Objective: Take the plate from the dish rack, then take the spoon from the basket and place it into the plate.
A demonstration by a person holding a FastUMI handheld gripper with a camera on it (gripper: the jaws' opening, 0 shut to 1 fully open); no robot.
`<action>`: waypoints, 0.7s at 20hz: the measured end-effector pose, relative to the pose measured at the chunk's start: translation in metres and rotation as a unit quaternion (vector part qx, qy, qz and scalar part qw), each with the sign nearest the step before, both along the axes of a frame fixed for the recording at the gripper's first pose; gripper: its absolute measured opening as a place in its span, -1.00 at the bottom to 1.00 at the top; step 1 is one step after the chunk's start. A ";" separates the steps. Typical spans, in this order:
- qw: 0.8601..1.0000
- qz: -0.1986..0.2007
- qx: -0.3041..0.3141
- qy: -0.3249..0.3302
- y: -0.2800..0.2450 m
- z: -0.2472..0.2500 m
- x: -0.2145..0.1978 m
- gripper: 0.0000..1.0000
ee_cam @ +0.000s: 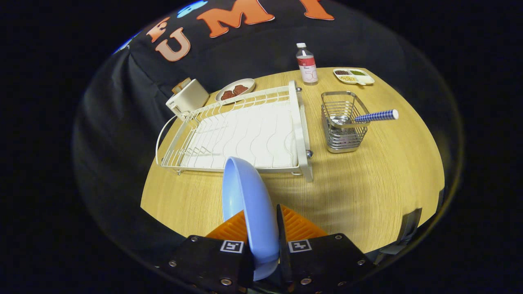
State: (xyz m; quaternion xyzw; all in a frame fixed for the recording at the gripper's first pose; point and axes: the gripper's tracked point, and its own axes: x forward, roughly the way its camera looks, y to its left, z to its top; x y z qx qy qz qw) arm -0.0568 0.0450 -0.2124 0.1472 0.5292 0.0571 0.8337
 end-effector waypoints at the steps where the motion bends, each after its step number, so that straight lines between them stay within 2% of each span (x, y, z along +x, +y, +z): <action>1: 1.000 -0.004 0.015 0.001 0.002 -0.005 -0.001 -0.49; 4: 0.998 -0.019 0.060 0.012 0.012 -0.018 -0.008 -0.49; 6: 0.997 -0.025 0.064 0.017 0.008 -0.026 -0.009 -0.45; 7: 0.998 -0.025 0.056 0.014 0.004 -0.029 -0.010 -0.42; 10: 0.999 -0.026 0.024 0.006 -0.004 -0.042 -0.011 -0.08; 14: 0.997 -0.072 0.000 -0.028 -0.028 -0.050 0.004 0.01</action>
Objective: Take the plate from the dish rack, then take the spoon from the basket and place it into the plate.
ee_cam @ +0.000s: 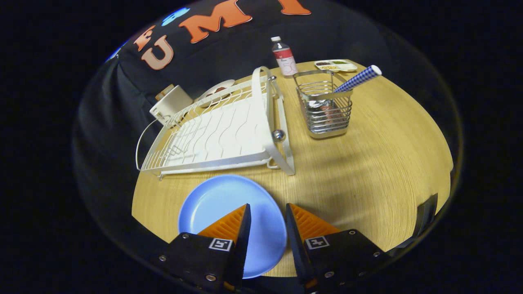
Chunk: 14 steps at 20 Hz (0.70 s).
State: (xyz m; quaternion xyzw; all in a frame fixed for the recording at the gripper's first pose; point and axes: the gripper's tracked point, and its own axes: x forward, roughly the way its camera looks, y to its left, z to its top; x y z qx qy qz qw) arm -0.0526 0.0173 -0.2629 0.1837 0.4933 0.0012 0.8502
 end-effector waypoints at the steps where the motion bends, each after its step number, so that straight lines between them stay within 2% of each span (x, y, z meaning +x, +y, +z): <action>1: 1.000 -0.013 0.012 -0.012 -0.003 0.002 0.004 0.02; 2: 0.999 -0.024 0.014 -0.029 -0.009 0.004 0.009 0.03; 5: 0.992 -0.054 -0.037 -0.109 -0.049 0.020 0.028 0.10; 8: 0.974 -0.078 -0.093 -0.191 -0.088 0.048 0.044 0.39; 10: 0.963 -0.094 -0.118 -0.224 -0.110 0.063 0.054 0.47; 14: 0.948 -0.124 -0.123 -0.267 -0.139 0.081 0.083 0.48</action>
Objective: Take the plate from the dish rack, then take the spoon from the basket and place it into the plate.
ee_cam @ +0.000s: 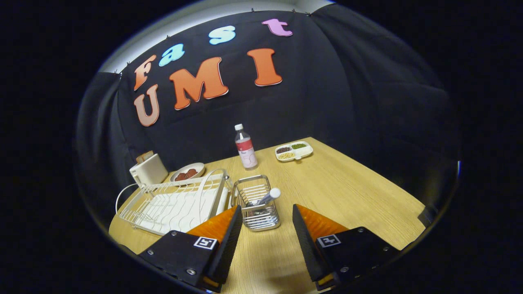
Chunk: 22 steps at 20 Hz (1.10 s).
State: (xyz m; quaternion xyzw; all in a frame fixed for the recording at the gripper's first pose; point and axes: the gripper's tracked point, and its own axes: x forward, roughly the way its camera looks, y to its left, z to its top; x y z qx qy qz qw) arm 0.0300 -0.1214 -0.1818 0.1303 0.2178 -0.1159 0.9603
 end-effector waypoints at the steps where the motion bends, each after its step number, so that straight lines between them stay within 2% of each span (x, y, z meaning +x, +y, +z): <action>1: 1.000 -0.002 0.000 -0.005 -0.001 0.001 0.005 0.47; 5: 1.000 -0.007 -0.022 -0.002 -0.007 -0.006 0.016 0.22; 10: 1.000 0.000 -0.023 0.007 0.000 -0.015 0.020 -0.40; 14: 1.000 0.010 0.001 -0.003 0.011 -0.005 0.025 -0.74; 16: 1.000 0.017 -0.016 0.004 0.012 -0.001 0.029 -0.84; 22: 0.998 0.013 -0.056 -0.025 0.012 0.060 0.034 -0.85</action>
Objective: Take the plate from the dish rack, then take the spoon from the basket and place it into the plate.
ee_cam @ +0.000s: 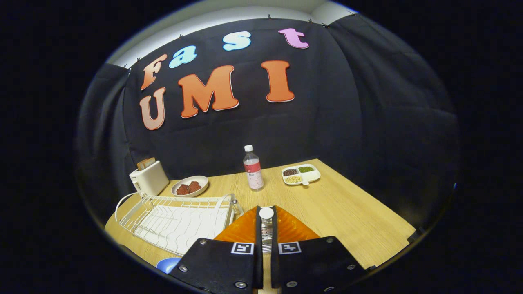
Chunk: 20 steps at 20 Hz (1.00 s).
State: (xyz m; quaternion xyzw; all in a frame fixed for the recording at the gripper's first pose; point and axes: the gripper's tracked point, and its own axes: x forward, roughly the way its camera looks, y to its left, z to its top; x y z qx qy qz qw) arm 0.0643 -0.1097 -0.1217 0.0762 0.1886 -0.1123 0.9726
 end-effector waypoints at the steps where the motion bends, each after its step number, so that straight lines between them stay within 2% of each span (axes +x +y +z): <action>1: 1.000 0.000 -0.003 -0.003 0.000 0.009 -0.002 -0.85; 5: 1.000 0.013 -0.008 -0.014 0.008 0.043 -0.020 -0.85; 11: 0.997 0.069 0.008 -0.038 0.042 0.079 -0.062 -0.85; 20: 0.983 0.172 0.052 -0.033 0.108 0.065 -0.126 -0.86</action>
